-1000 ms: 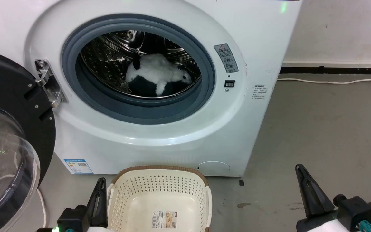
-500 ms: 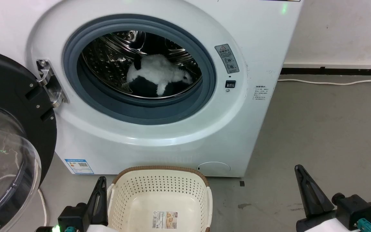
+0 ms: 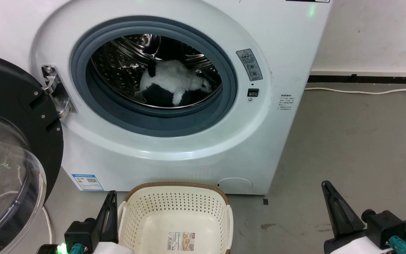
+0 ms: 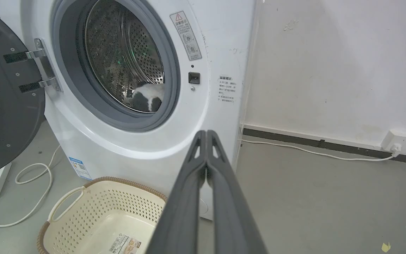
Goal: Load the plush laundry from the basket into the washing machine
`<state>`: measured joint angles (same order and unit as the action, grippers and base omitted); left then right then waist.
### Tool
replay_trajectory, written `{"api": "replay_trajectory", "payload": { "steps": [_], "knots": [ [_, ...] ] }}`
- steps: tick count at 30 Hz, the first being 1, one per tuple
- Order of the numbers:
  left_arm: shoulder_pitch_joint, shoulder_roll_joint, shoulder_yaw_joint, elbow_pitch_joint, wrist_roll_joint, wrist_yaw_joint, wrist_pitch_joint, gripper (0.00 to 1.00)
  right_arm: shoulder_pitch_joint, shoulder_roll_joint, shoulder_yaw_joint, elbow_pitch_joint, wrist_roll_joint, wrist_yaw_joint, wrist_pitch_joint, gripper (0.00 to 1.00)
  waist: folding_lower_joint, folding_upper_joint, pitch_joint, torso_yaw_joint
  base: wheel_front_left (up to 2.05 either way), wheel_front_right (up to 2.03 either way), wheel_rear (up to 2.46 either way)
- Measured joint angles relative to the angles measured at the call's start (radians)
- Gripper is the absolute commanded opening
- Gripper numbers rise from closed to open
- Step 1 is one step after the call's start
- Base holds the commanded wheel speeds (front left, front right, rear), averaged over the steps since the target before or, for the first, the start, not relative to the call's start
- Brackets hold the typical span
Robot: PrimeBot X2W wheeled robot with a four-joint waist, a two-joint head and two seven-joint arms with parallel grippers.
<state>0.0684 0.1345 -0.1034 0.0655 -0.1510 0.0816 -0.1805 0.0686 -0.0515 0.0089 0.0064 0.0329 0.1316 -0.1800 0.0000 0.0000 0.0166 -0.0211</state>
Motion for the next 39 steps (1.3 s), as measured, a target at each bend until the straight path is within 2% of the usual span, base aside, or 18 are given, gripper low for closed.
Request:
{"api": "replay_trajectory", "payload": {
  "steps": [39],
  "knots": [
    [-0.027,-0.036,0.048,-0.029,0.063,-0.033,0.082,0.0,-0.022,0.0,-0.003,-0.001,-0.016,0.0,0.081,0.0,0.0,0.0,-0.008,0.01,0.0,0.0,0.0]
  ]
}}
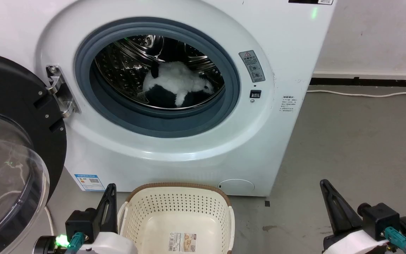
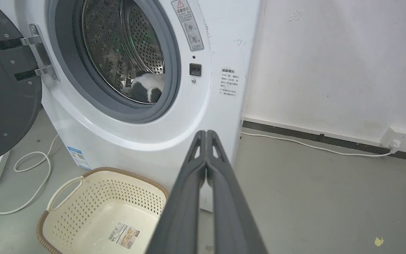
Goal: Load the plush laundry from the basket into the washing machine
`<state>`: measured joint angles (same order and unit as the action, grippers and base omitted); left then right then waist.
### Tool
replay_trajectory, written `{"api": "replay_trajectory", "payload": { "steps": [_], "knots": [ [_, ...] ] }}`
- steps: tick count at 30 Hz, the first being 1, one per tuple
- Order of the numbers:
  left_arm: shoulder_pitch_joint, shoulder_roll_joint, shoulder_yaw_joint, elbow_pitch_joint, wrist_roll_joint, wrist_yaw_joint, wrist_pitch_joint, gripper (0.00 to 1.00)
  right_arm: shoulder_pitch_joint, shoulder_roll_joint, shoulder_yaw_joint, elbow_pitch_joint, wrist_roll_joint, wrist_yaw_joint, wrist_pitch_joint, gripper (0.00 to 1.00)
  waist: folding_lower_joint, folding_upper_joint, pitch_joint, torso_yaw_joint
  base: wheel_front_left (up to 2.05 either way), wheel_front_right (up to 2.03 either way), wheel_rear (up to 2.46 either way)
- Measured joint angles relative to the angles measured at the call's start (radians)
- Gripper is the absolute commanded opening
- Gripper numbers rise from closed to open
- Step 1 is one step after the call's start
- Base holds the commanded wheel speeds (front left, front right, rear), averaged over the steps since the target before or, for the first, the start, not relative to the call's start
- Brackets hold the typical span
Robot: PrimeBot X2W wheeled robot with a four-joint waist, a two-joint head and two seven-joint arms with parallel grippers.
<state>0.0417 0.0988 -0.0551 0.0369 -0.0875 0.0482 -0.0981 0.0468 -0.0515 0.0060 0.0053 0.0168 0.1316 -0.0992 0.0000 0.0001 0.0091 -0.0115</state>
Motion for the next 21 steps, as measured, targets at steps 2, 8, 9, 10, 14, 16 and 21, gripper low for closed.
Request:
{"api": "replay_trajectory", "payload": {
  "steps": [2,8,9,10,14,16,21],
  "knots": [
    [0.0,-0.003,0.002,-0.002,0.006,-0.003,0.001,0.0,0.0,0.0,-0.001,0.0,0.0,0.0,0.002,0.0,0.0,0.0,0.0,0.0,0.0,0.0,0.0],
    [-0.002,-0.012,0.006,-0.004,0.016,-0.009,0.013,0.0,-0.006,0.0,-0.001,0.0,0.0,0.0,0.016,0.0,0.0,0.0,-0.002,0.002,0.0,0.0,0.0],
    [-0.002,-0.013,0.007,-0.005,0.017,-0.009,0.016,0.0,-0.01,0.0,-0.001,0.0,0.0,0.0,0.018,0.0,0.0,0.0,-0.002,0.002,0.0,0.0,0.0],
    [-0.002,-0.014,0.008,-0.005,0.019,-0.012,0.019,0.0,-0.013,0.0,-0.001,0.0,-0.001,0.0,0.019,0.0,0.0,0.0,-0.002,0.002,0.0,0.0,0.0],
    [-0.005,-0.016,0.011,-0.008,0.026,-0.015,0.026,0.0,-0.016,0.0,-0.001,-0.001,-0.002,0.0,0.028,0.0,0.0,0.0,-0.003,0.003,0.0,0.0,0.0],
    [-0.005,-0.018,0.014,-0.01,0.03,-0.016,0.031,0.0,-0.016,0.0,-0.001,-0.001,-0.002,0.0,0.031,0.0,0.0,0.0,-0.003,0.004,0.0,0.0,0.0],
    [-0.006,-0.021,0.021,-0.014,0.035,-0.022,0.041,0.0,-0.017,0.0,-0.001,-0.001,-0.002,0.0,0.043,0.0,0.0,0.0,-0.004,0.005,0.0,0.0,0.0]
  ]
}}
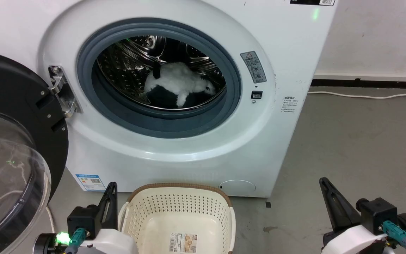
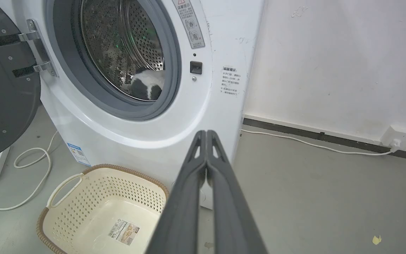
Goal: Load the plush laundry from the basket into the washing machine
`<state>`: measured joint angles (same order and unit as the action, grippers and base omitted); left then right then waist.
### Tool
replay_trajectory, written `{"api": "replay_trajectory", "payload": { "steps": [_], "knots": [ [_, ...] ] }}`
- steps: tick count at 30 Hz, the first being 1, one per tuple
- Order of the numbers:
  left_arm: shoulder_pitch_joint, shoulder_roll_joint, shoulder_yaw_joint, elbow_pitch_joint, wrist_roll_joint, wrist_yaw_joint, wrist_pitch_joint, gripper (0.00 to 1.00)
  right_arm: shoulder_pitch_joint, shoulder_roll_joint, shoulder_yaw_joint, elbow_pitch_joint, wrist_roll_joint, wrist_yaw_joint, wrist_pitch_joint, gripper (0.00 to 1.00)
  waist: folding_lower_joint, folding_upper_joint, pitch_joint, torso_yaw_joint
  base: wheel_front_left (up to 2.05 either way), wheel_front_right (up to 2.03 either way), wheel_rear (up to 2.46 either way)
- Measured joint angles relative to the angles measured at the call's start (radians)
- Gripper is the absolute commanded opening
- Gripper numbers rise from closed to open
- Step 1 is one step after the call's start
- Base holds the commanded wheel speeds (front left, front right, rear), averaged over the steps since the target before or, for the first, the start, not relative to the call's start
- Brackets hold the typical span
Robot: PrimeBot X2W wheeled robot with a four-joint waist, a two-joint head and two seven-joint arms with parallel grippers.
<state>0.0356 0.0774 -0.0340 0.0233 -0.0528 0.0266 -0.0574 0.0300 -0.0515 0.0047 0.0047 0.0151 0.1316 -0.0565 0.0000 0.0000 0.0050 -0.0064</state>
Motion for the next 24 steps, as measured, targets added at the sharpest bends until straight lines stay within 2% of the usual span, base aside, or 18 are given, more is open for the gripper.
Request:
{"api": "replay_trajectory", "payload": {
  "steps": [24],
  "knots": [
    [-0.016,-0.024,0.025,-0.016,0.042,-0.021,0.049,0.0,-0.018,0.0,-0.002,-0.001,-0.007,0.0,0.048,0.0,0.0,0.0,-0.005,0.006,0.0,0.0,0.0]
  ]
}}
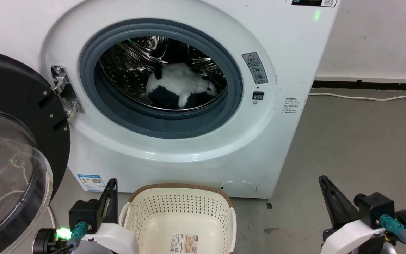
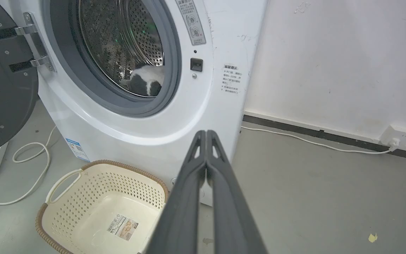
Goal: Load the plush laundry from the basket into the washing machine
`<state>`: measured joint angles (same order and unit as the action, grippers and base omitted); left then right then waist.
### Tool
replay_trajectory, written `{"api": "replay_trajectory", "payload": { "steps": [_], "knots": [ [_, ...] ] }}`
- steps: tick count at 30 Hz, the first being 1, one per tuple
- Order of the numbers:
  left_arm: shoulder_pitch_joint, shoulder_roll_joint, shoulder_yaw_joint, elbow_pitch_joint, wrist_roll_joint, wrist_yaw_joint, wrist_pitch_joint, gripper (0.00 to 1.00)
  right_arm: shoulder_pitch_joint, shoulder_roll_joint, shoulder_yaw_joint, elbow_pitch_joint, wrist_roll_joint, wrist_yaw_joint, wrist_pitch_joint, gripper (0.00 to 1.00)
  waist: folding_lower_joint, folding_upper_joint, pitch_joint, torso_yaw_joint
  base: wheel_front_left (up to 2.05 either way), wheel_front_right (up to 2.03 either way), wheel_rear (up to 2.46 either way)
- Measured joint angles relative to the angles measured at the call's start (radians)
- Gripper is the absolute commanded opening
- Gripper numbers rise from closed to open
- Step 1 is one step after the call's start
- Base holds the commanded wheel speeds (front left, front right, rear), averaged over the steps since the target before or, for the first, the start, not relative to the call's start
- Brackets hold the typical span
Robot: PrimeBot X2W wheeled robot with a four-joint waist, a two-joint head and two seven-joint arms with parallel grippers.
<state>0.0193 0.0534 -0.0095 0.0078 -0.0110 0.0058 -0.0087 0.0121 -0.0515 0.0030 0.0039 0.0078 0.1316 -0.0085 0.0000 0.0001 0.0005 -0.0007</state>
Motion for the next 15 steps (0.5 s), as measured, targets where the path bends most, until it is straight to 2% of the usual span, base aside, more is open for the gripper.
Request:
{"api": "replay_trajectory", "payload": {
  "steps": [15],
  "knots": [
    [-0.004,-0.002,0.007,-0.003,0.008,0.0,0.008,0.0,0.0,0.0,-0.001,0.0,0.0,0.0,0.008,0.0,0.0,0.0,-0.001,0.001,0.0,0.0,0.0]
  ]
}}
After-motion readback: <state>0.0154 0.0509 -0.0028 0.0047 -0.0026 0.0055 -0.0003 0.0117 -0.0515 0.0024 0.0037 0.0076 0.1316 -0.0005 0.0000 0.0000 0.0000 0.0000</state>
